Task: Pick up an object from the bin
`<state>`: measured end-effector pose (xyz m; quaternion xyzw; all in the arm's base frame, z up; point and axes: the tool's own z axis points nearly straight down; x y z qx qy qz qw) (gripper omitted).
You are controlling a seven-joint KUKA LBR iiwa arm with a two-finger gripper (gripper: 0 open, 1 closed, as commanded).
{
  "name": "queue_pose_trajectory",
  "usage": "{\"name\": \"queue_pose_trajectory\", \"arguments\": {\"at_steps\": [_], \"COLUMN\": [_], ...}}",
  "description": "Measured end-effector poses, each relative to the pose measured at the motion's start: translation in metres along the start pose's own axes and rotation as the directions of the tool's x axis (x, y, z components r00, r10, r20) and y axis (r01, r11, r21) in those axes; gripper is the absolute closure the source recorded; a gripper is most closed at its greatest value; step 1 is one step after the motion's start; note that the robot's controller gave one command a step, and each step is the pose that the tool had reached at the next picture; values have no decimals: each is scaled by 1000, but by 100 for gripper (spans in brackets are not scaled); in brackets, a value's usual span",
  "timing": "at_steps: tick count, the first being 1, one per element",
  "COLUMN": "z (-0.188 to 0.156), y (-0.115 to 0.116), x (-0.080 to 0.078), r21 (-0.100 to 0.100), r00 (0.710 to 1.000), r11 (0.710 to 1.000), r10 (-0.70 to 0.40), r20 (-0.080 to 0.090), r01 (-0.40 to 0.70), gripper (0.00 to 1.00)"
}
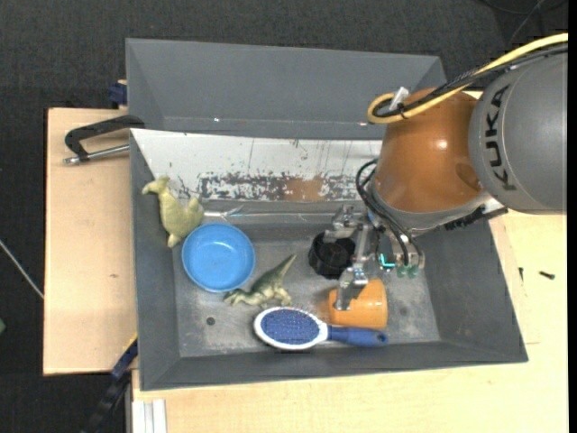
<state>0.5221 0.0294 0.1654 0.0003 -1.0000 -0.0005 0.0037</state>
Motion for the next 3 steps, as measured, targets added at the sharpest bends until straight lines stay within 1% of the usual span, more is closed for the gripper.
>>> {"name": "queue_pose_trajectory", "arguments": {"at_steps": [1,2,3], "z": [81,81,-39], "y": [-30,-30,-11], "x": [-2,-3,-7], "r21": [-1,-1,1], "r00": [1000,1000,998], "r11": [1000,1000,998], "r10": [-2,0,-57], "r20": [18,21,21], "r01": [2,0,57], "gripper": [0,100,100]}}
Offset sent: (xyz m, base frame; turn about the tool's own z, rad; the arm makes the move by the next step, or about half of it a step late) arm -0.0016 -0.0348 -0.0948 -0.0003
